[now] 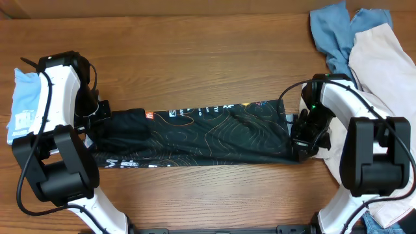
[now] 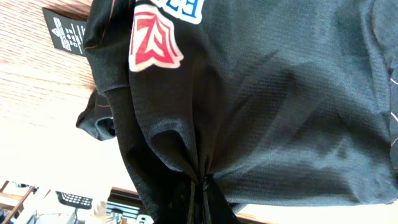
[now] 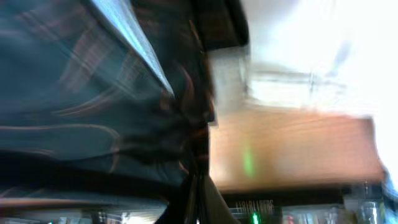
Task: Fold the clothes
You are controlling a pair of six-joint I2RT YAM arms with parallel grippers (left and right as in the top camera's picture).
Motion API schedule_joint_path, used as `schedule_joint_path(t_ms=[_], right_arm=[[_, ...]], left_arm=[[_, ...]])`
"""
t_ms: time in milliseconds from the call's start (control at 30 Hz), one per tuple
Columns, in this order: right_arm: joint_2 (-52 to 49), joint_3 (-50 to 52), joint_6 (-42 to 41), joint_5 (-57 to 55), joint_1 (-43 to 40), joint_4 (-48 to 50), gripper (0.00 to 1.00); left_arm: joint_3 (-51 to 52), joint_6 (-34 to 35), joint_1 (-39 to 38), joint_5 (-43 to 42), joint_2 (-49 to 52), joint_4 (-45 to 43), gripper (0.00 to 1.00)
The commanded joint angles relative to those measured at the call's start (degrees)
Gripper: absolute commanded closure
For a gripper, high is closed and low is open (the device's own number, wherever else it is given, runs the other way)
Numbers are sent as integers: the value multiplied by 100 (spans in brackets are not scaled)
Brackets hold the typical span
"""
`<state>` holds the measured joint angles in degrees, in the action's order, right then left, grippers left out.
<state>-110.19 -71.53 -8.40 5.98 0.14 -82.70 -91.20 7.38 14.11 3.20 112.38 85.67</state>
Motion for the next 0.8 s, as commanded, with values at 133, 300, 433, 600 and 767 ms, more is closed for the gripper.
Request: schedule_joint_path(t_ms=[133,300,433,600,767], right_arm=[[293,-57,-66,61,42,1311,96],[293,-57,-68,59,61,2253,96],[293,-59,-66,57,61,2833,96],[293,-57,-66,52,61,3108,96],[293,-59,-68,-9,59,3071,78]], left_arm=[[31,96,20,83,-127,-15,96],[31,96,11,83,-127,-17,96],[31,98,11,83,-127,-28,96],[31,96,11,83,-127,-26,96],[31,96,11,83,-127,-44,96]])
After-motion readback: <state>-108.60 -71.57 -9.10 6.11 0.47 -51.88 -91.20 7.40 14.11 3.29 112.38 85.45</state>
